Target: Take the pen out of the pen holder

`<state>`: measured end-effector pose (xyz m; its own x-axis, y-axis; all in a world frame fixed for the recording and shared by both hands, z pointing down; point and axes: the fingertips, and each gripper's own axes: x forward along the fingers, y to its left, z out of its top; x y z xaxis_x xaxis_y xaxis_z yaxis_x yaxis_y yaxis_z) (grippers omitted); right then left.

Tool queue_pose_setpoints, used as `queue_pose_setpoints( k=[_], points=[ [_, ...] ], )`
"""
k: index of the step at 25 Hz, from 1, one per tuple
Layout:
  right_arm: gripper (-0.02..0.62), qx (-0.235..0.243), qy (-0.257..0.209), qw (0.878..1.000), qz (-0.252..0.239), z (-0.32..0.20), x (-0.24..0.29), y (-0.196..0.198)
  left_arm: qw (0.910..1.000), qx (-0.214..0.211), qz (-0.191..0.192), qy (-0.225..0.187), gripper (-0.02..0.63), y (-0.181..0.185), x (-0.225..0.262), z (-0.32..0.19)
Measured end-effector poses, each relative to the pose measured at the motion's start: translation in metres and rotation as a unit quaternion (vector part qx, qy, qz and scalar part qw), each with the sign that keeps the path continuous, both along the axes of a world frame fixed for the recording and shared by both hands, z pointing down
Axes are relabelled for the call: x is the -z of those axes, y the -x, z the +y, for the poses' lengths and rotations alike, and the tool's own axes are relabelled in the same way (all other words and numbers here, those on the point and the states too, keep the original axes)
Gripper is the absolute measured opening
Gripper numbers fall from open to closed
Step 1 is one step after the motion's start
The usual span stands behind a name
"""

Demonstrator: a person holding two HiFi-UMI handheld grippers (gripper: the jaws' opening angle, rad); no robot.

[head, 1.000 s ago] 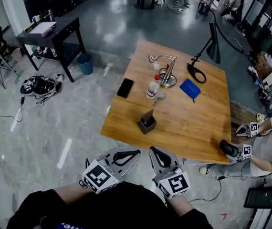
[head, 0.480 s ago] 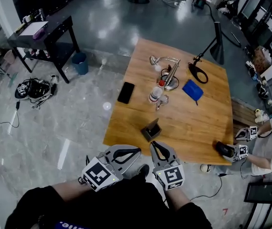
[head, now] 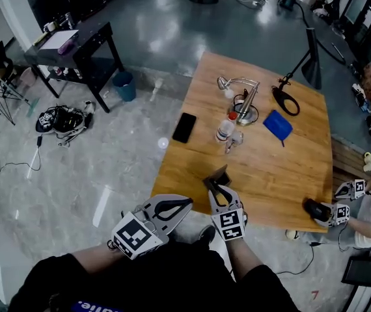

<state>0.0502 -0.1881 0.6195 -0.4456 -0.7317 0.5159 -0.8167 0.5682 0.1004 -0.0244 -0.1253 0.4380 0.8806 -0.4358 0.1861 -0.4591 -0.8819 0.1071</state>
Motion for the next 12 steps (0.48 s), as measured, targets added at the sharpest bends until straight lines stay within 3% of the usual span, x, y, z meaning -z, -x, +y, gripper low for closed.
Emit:
queue_pose_setpoints(
  k=[8, 12],
  points=[
    [0.075, 0.02, -0.009, 0.995, 0.093, -0.023, -0.031, 0.0, 0.9992, 0.028, -0.019, 0.021, 0.009, 0.018, -0.019, -0.006],
    [0.075, 0.02, -0.006, 0.994, 0.108, -0.03, -0.041, 0.003, 0.9986, 0.035, -0.016, 0.035, 0.009, 0.024, -0.021, -0.006]
  ],
)
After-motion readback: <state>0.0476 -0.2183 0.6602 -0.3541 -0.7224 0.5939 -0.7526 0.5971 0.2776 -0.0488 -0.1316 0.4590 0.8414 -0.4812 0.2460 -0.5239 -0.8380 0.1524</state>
